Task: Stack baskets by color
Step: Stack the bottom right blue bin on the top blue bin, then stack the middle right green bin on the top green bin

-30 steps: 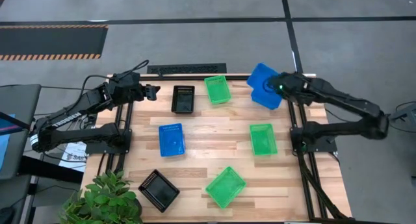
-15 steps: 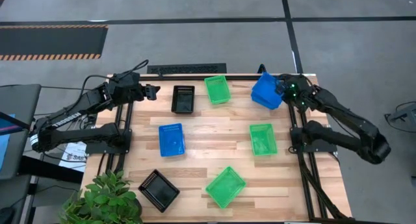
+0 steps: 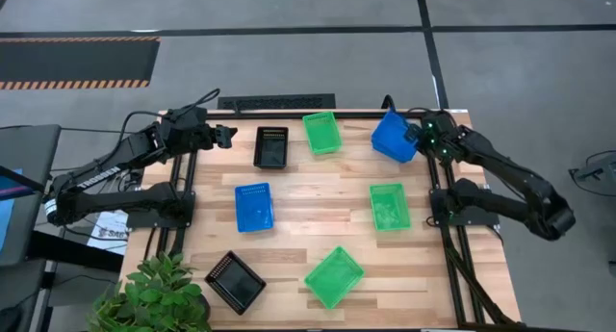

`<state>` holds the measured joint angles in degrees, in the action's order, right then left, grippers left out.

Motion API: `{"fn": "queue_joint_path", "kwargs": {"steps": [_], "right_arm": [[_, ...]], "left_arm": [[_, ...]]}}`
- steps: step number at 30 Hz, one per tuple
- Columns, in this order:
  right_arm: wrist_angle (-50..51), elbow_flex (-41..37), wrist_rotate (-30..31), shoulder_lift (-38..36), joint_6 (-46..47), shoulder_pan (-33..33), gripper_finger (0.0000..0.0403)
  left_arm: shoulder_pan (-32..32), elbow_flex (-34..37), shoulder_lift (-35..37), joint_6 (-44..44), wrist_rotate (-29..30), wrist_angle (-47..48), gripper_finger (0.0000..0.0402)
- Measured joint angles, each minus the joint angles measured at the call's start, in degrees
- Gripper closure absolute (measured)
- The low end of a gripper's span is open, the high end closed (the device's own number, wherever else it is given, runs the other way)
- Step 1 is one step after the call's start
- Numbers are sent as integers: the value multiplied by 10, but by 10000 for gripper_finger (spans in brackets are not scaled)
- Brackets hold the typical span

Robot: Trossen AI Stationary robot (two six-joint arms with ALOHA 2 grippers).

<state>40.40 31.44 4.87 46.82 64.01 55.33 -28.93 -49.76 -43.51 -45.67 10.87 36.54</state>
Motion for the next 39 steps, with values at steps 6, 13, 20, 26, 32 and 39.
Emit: {"fn": "queue_joint_path", "kwargs": {"steps": [6,13,20,26,32,39], "right_arm": [[-1,0,-1,23,-2,0,374],[-3,0,6,45,-7,0,338],[-23,0,8,30,-6,0,272],[-40,26,-15,-27,-30,-6,197],[-2,85,-45,-68,-59,-67,168],[117,111,-83,-37,-115,-227,182]], "left_arm": [[0,0,0,0,0,0,237],[0,0,0,0,0,0,237],[0,0,0,0,3,0,237],[0,0,0,0,3,0,237],[0,0,0,0,3,0,237],[0,0,0,0,0,0,237]]}}
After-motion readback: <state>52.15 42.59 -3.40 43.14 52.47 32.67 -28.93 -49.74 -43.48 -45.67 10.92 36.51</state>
